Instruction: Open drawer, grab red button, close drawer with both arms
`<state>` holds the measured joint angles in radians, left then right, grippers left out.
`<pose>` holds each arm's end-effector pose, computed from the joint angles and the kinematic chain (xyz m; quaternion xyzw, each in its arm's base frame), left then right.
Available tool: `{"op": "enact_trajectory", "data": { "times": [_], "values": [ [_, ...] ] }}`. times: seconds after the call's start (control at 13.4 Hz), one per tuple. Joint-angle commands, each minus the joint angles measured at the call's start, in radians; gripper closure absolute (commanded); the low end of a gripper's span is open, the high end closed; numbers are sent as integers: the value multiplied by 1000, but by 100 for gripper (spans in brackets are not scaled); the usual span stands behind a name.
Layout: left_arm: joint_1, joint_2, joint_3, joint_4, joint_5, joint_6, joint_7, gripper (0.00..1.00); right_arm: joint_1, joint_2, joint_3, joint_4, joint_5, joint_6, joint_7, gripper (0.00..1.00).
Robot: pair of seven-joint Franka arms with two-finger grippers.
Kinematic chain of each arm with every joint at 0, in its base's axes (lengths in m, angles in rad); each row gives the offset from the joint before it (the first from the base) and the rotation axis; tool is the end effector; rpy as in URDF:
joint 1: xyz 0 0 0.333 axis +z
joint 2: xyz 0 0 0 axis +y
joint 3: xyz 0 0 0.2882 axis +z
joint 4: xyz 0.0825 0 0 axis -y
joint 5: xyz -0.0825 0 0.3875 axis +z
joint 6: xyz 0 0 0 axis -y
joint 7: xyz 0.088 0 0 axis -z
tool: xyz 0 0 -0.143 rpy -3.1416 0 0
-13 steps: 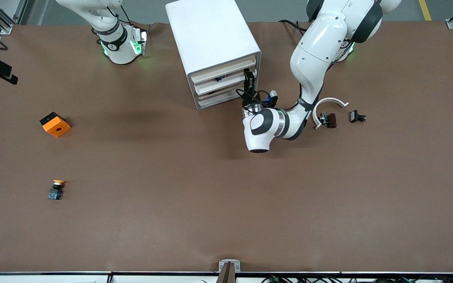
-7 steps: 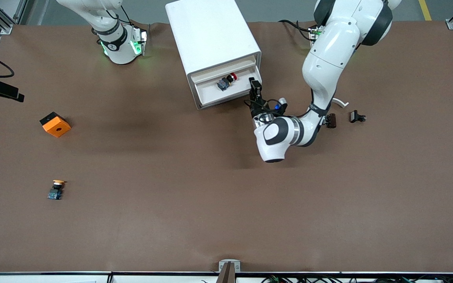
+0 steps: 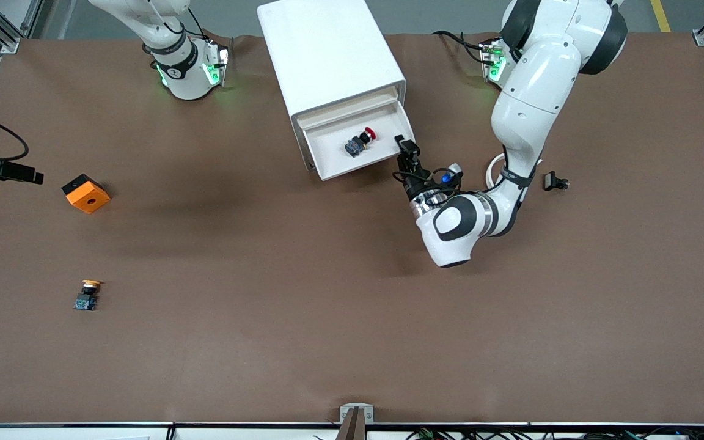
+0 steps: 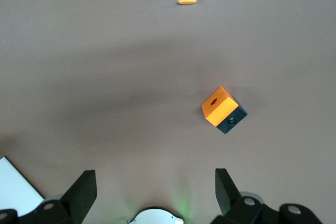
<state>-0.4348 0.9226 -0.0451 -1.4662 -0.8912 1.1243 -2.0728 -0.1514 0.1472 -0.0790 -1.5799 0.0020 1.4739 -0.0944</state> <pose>0.4225 -0.3635 0.1353 -0.4487 -0.5679 0.5763 0.3796 0.5543 -0.1276 0.4669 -0.9897 0.0677 0.1252 0.0156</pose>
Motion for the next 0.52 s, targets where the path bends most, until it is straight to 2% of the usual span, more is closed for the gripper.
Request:
{"op": "enact_trajectory", "data": {
  "times": [0.0,0.07,0.15,0.22,0.3,0.37,0.45],
  "values": [
    [13,4,4,14,-9,23,31,92,1,0,11,31,7,-17,16,0],
    [13,4,4,14,-9,29,31,92,3,-1,13,31,12,-15,63,0],
    [13,4,4,14,-9,29,33,86,4,-1,18,31,29,-14,158,0],
    [13,5,4,14,-9,34,33,69,12,-1,19,31,64,-12,250,0],
    [14,2,4,14,-8,46,31,40,38,-1,19,31,82,0,334,0],
    [16,-1,4,17,-8,57,33,22,83,-1,19,29,82,20,428,0],
    [19,1,4,32,-6,63,33,15,131,-1,19,26,82,34,511,0]
  ]
}}
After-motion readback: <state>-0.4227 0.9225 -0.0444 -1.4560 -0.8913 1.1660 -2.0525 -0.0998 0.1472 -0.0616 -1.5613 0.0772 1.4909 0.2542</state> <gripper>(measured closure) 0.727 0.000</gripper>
